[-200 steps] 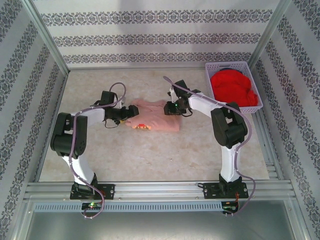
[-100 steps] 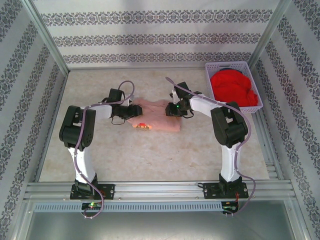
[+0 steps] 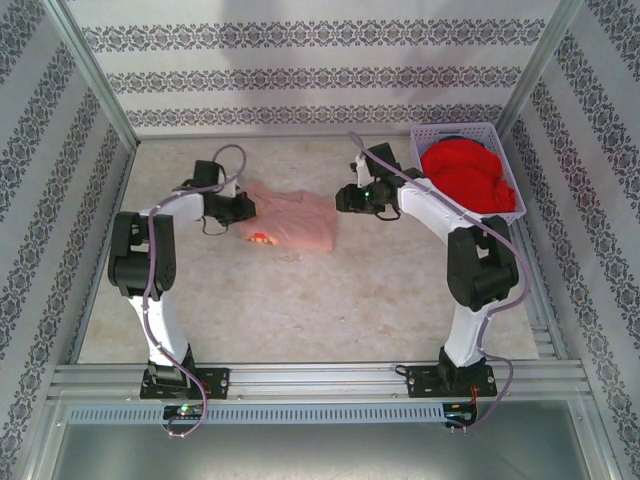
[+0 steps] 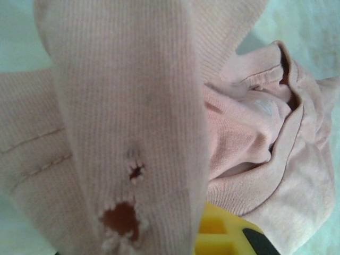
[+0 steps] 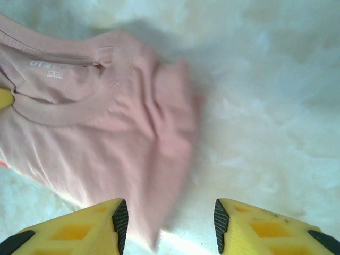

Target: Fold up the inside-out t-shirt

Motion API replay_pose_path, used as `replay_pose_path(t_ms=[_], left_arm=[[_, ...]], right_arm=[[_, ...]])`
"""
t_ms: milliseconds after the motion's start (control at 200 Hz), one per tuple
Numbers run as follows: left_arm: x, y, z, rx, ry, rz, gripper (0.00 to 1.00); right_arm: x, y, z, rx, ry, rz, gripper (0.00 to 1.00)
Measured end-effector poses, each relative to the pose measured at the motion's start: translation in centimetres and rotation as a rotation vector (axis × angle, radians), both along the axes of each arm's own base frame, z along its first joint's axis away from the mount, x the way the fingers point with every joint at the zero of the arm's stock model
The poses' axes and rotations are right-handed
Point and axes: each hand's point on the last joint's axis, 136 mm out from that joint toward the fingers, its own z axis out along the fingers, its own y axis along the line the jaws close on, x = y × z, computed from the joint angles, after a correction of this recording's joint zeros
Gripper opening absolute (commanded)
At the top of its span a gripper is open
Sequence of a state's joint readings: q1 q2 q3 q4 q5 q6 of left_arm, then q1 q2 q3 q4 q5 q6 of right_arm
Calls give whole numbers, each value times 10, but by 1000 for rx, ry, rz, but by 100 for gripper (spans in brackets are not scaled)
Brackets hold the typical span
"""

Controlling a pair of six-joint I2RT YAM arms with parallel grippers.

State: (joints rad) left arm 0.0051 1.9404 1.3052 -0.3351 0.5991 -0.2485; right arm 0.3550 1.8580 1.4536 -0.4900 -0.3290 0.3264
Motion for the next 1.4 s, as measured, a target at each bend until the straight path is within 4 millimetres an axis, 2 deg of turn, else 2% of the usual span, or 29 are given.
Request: replay_pose_path(t_ms=[80, 145, 255, 330, 395, 475, 605, 650, 799, 894, 949, 1059, 1139, 1234, 1404], left_arm=[[13, 45, 15, 98, -21, 58, 0], [25, 86, 32, 187, -49, 109, 0], [42, 152, 62, 320, -91, 184, 0], [52, 194, 73, 400, -97, 227, 1], [61, 228, 75, 466, -87, 257, 2], [68, 264, 67, 542, -46, 286, 8], [81, 299, 42, 629, 30, 310, 16], [83, 306, 31, 652, 60, 315, 22], [80, 325, 12, 730, 141, 357, 57], [74, 337, 17, 776, 167, 406, 75], [71, 343, 26, 803, 169, 433, 80], [62, 346, 47, 823, 161, 489, 84], [45, 336, 65, 797, 152, 517, 86], [18, 310, 90, 723, 83, 555, 90], [-31, 229, 140, 518, -201, 588, 100]], right_arm=[[5, -5, 17, 2, -39, -5, 50], [8, -5, 24, 2, -55, -2, 50], [6, -6, 24, -6, -52, 7, 50], [4, -6, 22, -14, -43, 13, 50], [3, -7, 21, -18, -35, 16, 51], [4, -7, 20, -20, -34, 18, 51], [4, -7, 16, -26, -21, 17, 51], [4, -7, 15, -28, -17, 16, 51], [4, -8, 15, -37, -12, 12, 51], [3, -10, 15, -48, -8, 7, 52], [3, -12, 13, -60, -6, 1, 53], [4, -23, 11, -120, -21, -22, 55], [0, -38, 12, -186, -48, -47, 59], [-7, -61, 18, -285, -105, -87, 72], [-17, -95, 37, -441, -255, -166, 93]])
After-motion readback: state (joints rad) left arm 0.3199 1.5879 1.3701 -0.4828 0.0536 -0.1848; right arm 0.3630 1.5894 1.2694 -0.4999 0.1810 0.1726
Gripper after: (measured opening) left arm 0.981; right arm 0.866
